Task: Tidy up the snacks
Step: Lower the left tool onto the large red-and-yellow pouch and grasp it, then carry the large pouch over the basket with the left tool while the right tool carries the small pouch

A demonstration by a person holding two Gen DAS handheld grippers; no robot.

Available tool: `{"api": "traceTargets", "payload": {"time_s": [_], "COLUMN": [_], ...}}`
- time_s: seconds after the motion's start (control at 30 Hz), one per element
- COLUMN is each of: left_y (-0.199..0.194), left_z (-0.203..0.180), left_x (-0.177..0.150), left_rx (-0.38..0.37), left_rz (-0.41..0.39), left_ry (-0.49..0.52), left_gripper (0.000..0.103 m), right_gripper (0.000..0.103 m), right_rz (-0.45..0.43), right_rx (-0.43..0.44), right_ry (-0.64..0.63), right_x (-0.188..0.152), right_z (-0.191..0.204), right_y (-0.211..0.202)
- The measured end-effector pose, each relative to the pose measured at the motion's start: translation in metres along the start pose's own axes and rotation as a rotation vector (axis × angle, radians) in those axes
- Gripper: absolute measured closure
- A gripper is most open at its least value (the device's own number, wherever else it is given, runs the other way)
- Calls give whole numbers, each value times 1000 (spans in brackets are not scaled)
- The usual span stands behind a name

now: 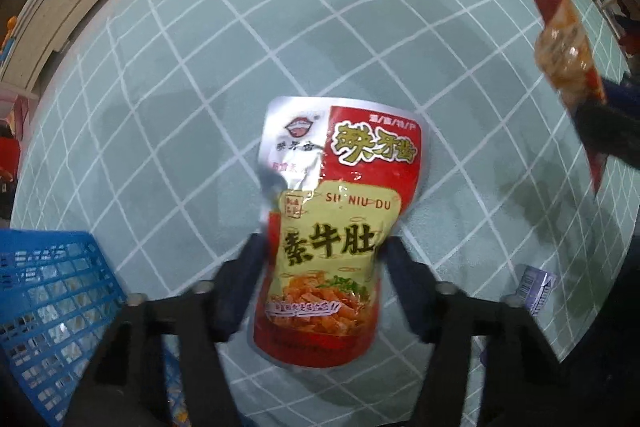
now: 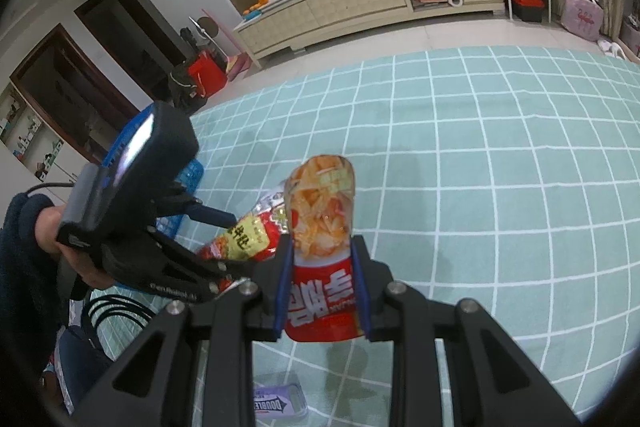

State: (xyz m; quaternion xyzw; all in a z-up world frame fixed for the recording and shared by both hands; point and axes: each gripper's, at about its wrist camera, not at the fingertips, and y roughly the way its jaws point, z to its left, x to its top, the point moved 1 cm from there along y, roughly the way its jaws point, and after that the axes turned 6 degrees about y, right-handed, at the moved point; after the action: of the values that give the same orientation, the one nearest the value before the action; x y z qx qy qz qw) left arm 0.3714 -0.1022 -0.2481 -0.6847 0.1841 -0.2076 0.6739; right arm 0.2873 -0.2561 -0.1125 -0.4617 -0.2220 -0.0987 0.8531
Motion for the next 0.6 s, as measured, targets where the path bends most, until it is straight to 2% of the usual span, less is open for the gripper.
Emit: {"api": "traceTargets", "payload": {"time_s": [0.03, 0.13, 0.27, 0.4, 0.57, 0.6], "left_y": [-1, -1, -2, -9, -35, -42], "left_z": [1, 10, 7, 3, -18, -20], "left_x": [-1, -8, -17, -35, -72, -96], "left_rx": [1, 9, 6, 33, 41, 42], "left_rz": [-7, -35, -68, -122, -207, -221], "left_ry": [-25, -85, -125, -145, -148, -142], "left_gripper": [59, 67, 68, 69, 69, 69], "right_gripper": [71, 71, 71, 71, 71, 72], "right_rz": [6, 25, 36, 32, 20, 20], "right_rx": [1, 0, -11, -45, -83, -95], "right_ry": [-1, -8, -18, -24, -96, -103], "right_x": [0, -1, -4, -6, -13, -15], "right_z": [1, 2, 5, 10, 35, 39], "right_y": [2, 7, 13, 13, 7, 5]}}
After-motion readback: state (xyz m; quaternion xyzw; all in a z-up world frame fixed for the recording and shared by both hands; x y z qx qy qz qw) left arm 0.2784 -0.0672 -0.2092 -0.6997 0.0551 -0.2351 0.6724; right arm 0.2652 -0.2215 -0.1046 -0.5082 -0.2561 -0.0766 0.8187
